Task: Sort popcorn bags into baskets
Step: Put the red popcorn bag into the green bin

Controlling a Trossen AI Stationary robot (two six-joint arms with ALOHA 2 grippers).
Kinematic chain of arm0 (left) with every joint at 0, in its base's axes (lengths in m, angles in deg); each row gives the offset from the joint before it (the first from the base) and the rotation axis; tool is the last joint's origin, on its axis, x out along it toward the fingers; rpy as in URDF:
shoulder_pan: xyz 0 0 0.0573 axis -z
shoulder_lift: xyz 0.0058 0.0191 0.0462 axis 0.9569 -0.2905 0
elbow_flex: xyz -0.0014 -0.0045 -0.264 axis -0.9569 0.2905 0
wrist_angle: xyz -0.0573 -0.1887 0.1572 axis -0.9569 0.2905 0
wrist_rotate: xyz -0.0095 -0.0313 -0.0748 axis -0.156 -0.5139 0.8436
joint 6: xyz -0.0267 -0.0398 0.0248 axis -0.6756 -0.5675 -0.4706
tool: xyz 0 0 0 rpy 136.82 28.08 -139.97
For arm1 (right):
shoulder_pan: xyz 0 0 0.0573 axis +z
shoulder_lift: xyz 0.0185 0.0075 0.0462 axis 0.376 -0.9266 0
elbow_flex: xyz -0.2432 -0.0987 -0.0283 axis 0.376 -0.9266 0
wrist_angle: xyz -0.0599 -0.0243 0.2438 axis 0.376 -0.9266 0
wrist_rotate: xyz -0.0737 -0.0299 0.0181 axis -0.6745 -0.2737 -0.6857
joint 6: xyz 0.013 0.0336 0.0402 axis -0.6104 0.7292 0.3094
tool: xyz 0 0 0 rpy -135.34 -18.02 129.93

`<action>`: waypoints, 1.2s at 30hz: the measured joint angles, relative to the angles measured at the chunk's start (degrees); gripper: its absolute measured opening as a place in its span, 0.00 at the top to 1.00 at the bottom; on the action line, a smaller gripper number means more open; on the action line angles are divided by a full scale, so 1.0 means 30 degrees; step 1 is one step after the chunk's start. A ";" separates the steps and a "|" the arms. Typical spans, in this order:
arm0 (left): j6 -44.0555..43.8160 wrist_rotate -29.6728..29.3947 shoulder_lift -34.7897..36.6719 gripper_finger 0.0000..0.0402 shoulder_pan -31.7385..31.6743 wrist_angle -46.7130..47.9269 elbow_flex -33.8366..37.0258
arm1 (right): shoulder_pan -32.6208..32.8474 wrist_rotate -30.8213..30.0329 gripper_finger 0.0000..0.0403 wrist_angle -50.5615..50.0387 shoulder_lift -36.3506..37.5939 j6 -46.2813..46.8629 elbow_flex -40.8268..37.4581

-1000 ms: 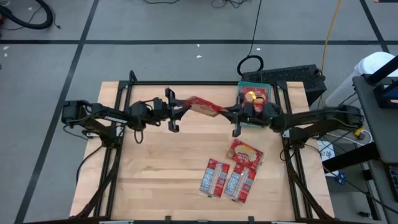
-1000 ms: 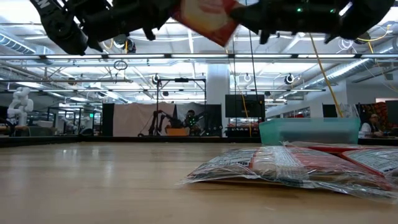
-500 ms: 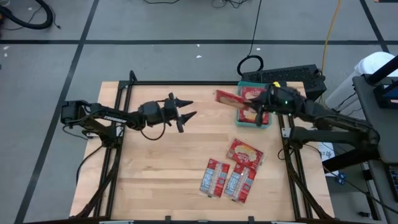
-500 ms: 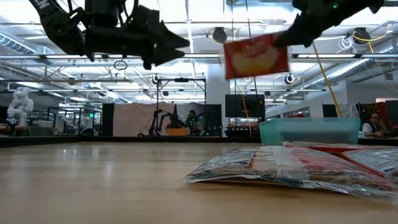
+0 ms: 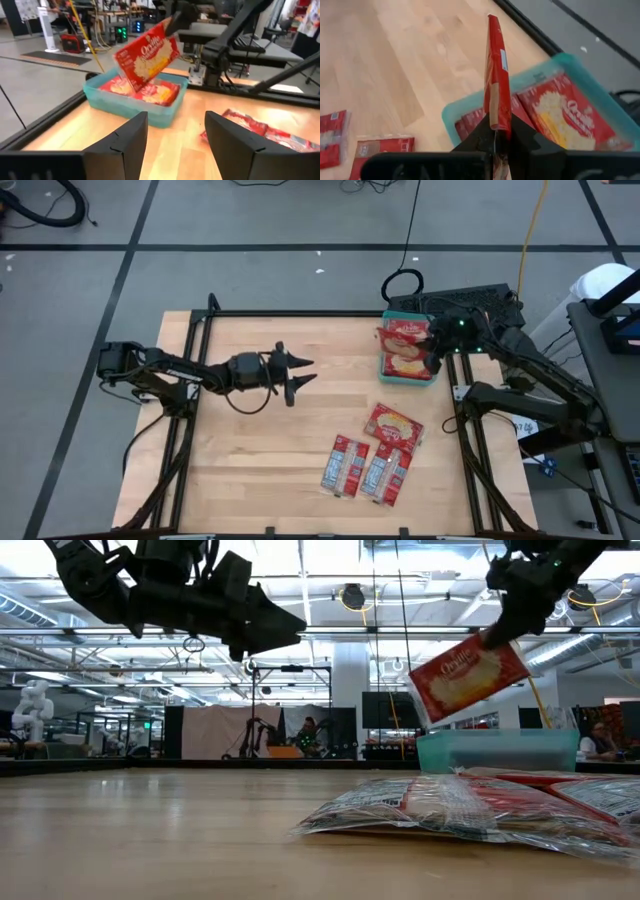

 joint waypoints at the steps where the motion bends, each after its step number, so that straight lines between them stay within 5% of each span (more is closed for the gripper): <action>1: 0.0041 -0.0001 0.0000 0.51 0.0070 0.0106 0.0000 | -0.0197 0.0025 0.97 -0.0271 -0.0011 0.0057 0.0004; 6: -0.0210 0.0004 0.0000 0.53 0.0391 0.0481 0.0000 | -0.1028 0.0266 0.97 -0.1881 -0.0016 0.0491 0.0004; 17: -0.0250 0.0005 0.0000 0.54 0.0930 0.0773 0.0000 | -0.2164 0.4065 0.97 -0.2293 -0.0130 0.1290 -0.0697; 30: -0.0191 0.0020 0.0000 0.54 0.0967 0.0795 0.0000 | -0.2314 0.3841 0.90 -0.1884 -0.0133 0.1365 -0.2510; 36: -0.0192 0.0020 0.0000 0.54 0.0952 0.0795 0.0000 | -0.2314 0.1314 0.79 -0.1700 -0.0133 0.1493 -0.2852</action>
